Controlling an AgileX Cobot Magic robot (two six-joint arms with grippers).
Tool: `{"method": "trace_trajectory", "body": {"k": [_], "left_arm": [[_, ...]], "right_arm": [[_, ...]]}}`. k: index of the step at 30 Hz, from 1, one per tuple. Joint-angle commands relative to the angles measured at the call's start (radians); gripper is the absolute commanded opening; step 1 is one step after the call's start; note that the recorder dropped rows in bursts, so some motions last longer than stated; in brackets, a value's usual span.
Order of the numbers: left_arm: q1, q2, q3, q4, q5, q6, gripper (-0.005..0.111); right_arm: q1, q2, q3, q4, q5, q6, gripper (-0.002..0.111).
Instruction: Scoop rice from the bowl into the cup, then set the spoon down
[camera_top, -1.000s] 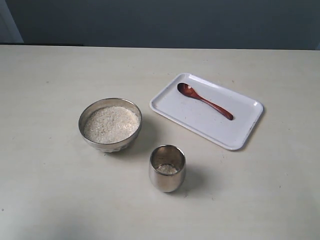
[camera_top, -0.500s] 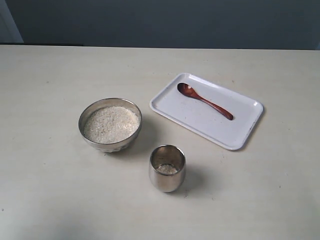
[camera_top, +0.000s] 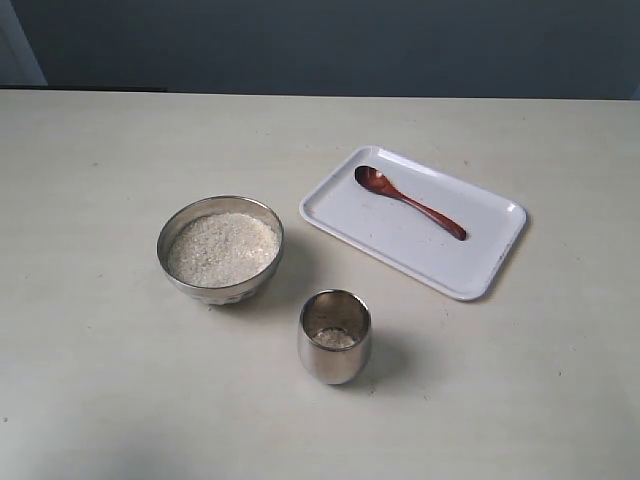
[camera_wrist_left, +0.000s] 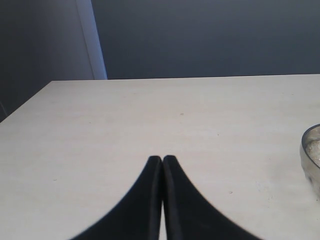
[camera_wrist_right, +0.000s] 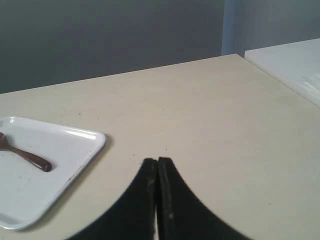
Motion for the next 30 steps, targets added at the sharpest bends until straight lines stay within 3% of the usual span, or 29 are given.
{"method": "trace_trajectory", "body": {"k": [1, 30], "left_arm": [[0.001, -0.004, -0.002, 0.004, -0.014, -0.005, 0.001], [0.001, -0.004, -0.002, 0.004, -0.014, -0.005, 0.001]], "right_arm": [[0.005, -0.005, 0.001, 0.000, -0.003, 0.002, -0.001], [0.005, -0.005, 0.001, 0.023, -0.002, 0.002, -0.001]]}}
